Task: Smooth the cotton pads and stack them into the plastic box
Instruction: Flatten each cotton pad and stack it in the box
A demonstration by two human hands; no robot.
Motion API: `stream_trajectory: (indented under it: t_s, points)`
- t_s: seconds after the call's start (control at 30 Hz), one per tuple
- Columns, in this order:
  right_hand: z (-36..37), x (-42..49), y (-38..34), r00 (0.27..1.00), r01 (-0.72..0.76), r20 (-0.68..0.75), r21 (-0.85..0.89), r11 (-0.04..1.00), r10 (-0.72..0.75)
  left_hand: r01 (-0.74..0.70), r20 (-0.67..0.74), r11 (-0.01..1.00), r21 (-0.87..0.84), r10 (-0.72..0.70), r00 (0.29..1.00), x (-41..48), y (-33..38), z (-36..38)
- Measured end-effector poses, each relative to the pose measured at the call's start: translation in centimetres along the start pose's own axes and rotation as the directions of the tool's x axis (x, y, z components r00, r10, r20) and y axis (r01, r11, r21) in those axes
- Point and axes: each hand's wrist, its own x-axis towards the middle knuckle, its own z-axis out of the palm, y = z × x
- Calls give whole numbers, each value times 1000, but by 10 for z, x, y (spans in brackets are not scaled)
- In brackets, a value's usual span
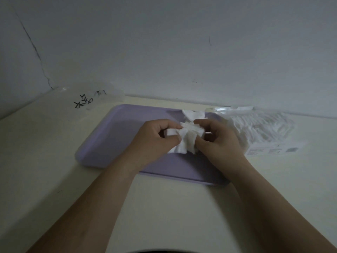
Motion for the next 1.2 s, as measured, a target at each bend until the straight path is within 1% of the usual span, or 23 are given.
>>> stream_trajectory:
  t_s: [0.1,0.17,0.23,0.33,0.4,0.47,0.5,0.53,0.57,0.6,0.63,0.7,0.83,0.93,1.0,1.13,1.2]
  points:
    - [-2,-3,-5,996,-21,84,129,991,10,-8,-8,1000,23,8,1000,0,-1,2]
    - [-3,-7,-8,990,-20,142,109,994,4,2,-35,1000,29,-1,999,0,-1,2]
    - [-1,-8,-10,991,-14,134,47,999,7,5,-52,999,33,-3,999,0,-1,3]
    - [1,-5,-8,999,4,54,1,1000,-4,10,-28,1000,19,-10,1000,-1,-1,1]
    - [0,-2,-3,1000,1,9,-17,1000,-1,32,-51,999,-38,-34,998,0,0,-2]
    - [-1,0,-1,1000,-4,-17,-19,1000,4,42,-117,994,-99,-54,992,3,3,-6]
    - [-1,0,0,1000,-5,-26,-21,1000,4,42,-121,985,-168,-63,991,4,4,-8]
    - [-1,-1,0,999,-4,-33,-22,1000,3,48,-90,959,-279,-76,993,5,6,-9]
    - [0,-1,0,999,-2,-35,-17,1000,2,62,-28,922,-381,-78,997,6,6,-9]
    - [0,-2,-2,1000,-2,-31,-4,1000,2,68,33,897,-436,-60,998,5,7,-8]
    - [1,-2,-2,1000,-3,-21,12,1000,3,63,69,902,-426,-37,997,3,8,-7]
    - [2,-3,-3,1000,-2,11,45,999,1,65,107,937,-343,-29,994,1,6,-3]
    - [2,-4,-2,999,-4,35,63,998,2,52,62,992,-117,-45,997,-2,2,2]
    - [1,-4,-2,1000,-2,24,76,997,0,55,14,998,-7,-55,998,-2,1,1]
    - [1,-5,-3,1000,-3,21,78,997,2,72,-16,997,10,-72,997,0,0,1]
    - [3,-4,-2,999,-8,43,101,995,4,58,-28,998,12,-57,998,1,-4,5]
    - [2,-4,-3,996,-39,88,139,990,26,51,-64,998,23,-49,997,2,-9,6]
